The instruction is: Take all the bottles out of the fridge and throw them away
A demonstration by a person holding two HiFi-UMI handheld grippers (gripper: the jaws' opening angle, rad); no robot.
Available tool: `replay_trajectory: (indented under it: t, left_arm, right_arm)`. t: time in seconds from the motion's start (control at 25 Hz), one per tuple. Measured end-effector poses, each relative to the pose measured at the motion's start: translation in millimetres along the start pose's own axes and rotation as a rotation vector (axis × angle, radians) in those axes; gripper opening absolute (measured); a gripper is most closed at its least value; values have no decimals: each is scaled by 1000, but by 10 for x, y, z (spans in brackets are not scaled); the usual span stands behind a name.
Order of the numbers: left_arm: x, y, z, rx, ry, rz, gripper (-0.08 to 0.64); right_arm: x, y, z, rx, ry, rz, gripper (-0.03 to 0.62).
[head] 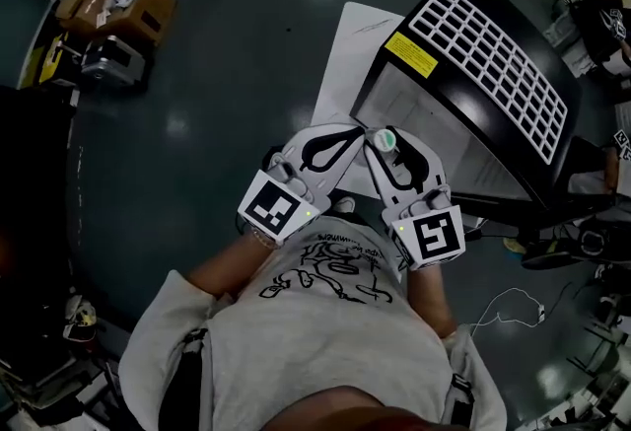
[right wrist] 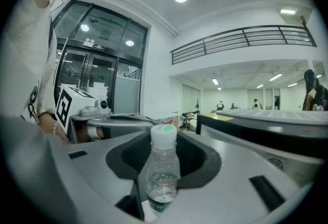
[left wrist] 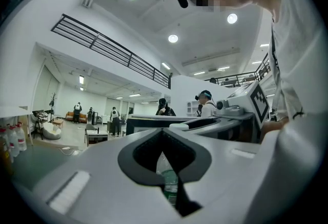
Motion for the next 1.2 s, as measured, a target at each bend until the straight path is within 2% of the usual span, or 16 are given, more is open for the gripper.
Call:
replay_trajectory:
  t: [0.28, 0.6, 1.2]
  left_arm:
    - [-313, 348, 6, -9, 8, -80, 6]
    - [-909, 1065, 161, -20, 21, -213, 6]
    - [-1605, 2383, 299, -38, 33, -439, 6]
  right_arm:
    - [-332, -345, -30, -8, 29, -104, 155]
    - [-992, -1047, 12, -34, 75, -252, 153]
    - [-2228, -1915, 82, -75, 125, -473, 153]
Point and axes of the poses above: the fingertips, and each gripper's own axes: y backward along the fingers, x to its right, z out of its underside, the point moved 3 cm from there along y, backward along the fingers, and after that the axes turned 12 degrees about -y, right-handed, at the moved point
